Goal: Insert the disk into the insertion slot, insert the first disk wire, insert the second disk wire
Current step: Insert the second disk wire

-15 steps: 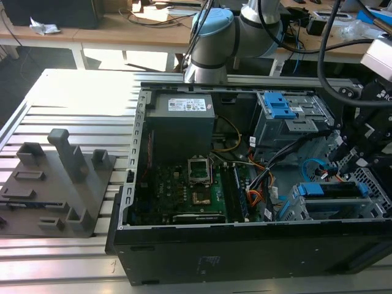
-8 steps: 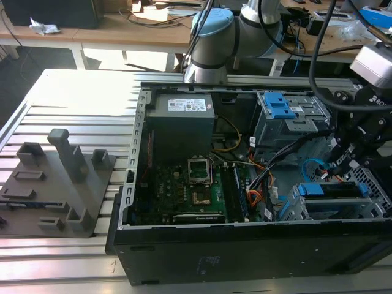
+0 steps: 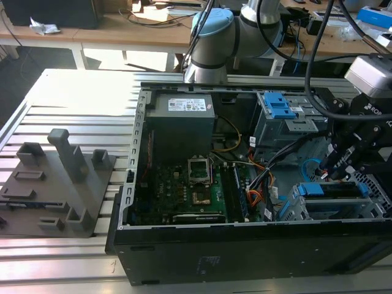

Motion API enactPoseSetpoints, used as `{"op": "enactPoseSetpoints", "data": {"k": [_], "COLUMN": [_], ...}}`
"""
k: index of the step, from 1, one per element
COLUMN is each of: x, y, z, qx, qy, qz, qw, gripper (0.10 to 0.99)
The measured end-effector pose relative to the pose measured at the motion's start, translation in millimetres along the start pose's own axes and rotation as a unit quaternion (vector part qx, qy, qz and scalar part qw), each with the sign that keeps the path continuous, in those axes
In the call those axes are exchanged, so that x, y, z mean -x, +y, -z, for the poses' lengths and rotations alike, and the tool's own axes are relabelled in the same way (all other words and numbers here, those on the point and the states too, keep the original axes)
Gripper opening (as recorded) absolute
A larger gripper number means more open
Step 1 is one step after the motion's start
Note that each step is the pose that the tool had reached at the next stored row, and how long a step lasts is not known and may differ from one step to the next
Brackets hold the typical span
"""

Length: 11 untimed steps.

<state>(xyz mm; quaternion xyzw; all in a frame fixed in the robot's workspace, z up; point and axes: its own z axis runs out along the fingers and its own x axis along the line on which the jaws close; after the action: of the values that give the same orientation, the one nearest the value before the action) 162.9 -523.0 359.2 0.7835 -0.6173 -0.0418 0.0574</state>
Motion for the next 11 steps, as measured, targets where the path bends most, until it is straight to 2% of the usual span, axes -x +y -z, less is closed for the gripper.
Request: {"op": "enactPoseSetpoints", "data": {"k": [2, 4, 11], "x": [0.0, 0.0, 0.0], "y": [0.0, 0.0, 0.0], "z": [0.0, 0.0, -0.1], "qx": [0.0, 0.0, 0.0001], "qy": [0.0001, 0.0001, 0.0003], "qz": [0.0, 0.0, 0.0], "qw": [1.0, 1.0, 1.0], "gripper": [0.286, 0.161, 0.161]}}
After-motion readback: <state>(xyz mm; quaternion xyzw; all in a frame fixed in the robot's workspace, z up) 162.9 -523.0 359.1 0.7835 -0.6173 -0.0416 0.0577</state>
